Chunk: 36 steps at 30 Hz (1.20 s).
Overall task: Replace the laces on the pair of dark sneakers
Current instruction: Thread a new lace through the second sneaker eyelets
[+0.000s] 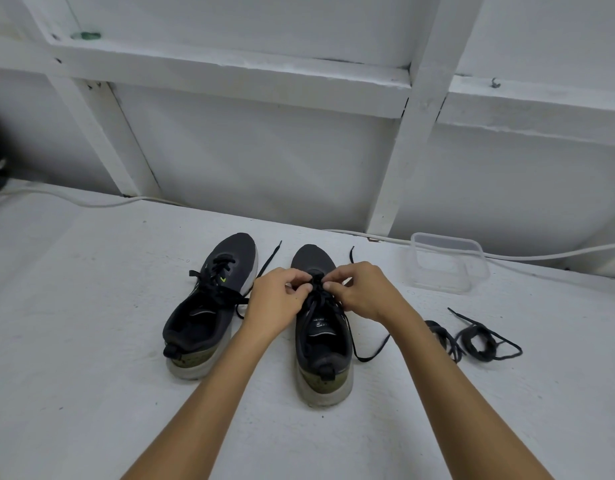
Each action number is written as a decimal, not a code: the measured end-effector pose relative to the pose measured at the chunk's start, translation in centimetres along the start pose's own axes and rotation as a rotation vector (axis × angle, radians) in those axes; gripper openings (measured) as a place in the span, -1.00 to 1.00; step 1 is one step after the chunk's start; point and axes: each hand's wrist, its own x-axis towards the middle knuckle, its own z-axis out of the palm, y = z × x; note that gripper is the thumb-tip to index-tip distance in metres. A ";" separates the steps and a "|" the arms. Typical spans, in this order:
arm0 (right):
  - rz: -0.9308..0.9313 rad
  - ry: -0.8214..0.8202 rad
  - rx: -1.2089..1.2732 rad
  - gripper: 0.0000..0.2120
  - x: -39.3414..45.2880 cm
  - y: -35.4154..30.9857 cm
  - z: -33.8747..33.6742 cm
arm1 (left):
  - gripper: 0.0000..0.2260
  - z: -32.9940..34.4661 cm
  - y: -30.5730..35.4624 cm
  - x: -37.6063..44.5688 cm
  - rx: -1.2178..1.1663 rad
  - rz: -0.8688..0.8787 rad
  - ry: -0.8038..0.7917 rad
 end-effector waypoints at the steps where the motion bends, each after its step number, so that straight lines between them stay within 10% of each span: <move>1: -0.007 -0.005 -0.008 -0.92 0.1 0.0 0.0 | -0.89 -0.1 0.1 0.1 0.005 0.010 -0.009; 9: -0.053 0.013 -0.034 -0.71 0.1 0.1 0.2 | -0.91 -0.3 0.2 0.6 0.084 0.032 -0.021; 36: -0.035 0.008 0.036 -0.95 -0.7 0.0 -0.4 | -0.95 -0.7 1.0 0.4 -0.081 -0.047 -0.092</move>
